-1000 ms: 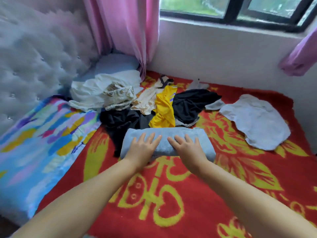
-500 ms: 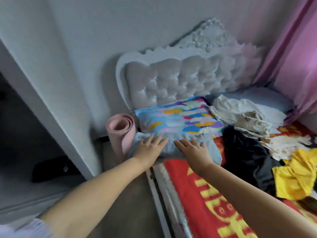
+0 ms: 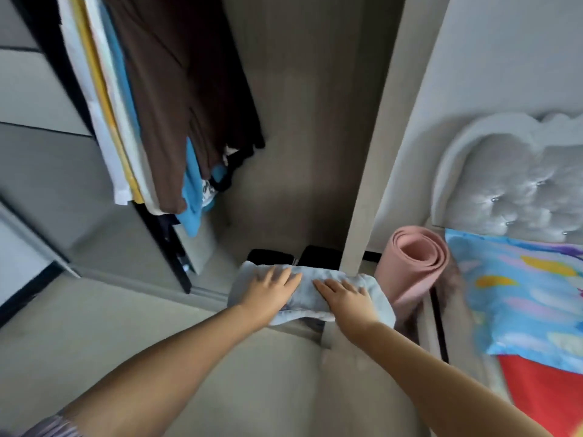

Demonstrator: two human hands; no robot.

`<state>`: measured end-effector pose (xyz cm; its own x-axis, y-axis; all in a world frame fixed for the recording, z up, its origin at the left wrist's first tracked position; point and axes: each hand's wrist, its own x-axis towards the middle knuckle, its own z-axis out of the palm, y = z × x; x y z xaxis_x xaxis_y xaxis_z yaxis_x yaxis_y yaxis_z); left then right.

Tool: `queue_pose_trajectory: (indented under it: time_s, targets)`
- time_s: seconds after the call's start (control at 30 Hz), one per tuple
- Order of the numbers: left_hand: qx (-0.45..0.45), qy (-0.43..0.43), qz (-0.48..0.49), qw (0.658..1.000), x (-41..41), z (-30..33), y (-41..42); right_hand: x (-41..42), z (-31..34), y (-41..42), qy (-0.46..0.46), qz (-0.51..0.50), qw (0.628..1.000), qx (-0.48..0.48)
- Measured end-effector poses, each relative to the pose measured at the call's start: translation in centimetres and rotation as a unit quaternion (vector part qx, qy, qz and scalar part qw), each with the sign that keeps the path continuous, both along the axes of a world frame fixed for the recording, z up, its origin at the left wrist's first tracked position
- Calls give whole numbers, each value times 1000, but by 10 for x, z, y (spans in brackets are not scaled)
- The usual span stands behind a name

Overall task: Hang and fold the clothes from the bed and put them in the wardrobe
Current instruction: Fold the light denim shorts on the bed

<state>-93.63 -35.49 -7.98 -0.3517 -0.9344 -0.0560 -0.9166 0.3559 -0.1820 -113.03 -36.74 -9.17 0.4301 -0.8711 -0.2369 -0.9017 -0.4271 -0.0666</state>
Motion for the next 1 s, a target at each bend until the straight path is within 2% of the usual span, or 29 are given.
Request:
queue_pose_trajectory:
  time_s: [0.03,0.2,0.37,0.47,0.57,0.63,0.8,0.93,1.0]
  targets:
    - [13,-11,4,1000,18,0,-1,20,-3,-10,-1,13,1000,7]
    - [-32,-87,52,994,85,-15,-24,93,-28,-57,7,54,998,41]
    - [3,-142,61,988,123,-23,-87,136,-59,-135,8,58,997,45]
    - [-3,-118,41,992,147,-39,-144,158,-78,-185,9,51,997,56]
    - [46,-106,47,992,166,-60,-205,177,-94,-235,28,49,996,72]
    - [98,-77,48,991,182,-92,-240,189,-109,-264,41,49,994,88]
    - [88,-55,14,994,224,-178,-314,229,-182,-323,46,22,994,94]
    - [131,-119,-15,984,241,-260,-381,252,-265,-372,69,-26,995,62]
    - [96,-106,-31,989,250,-307,-410,258,-307,-396,63,-45,995,55]
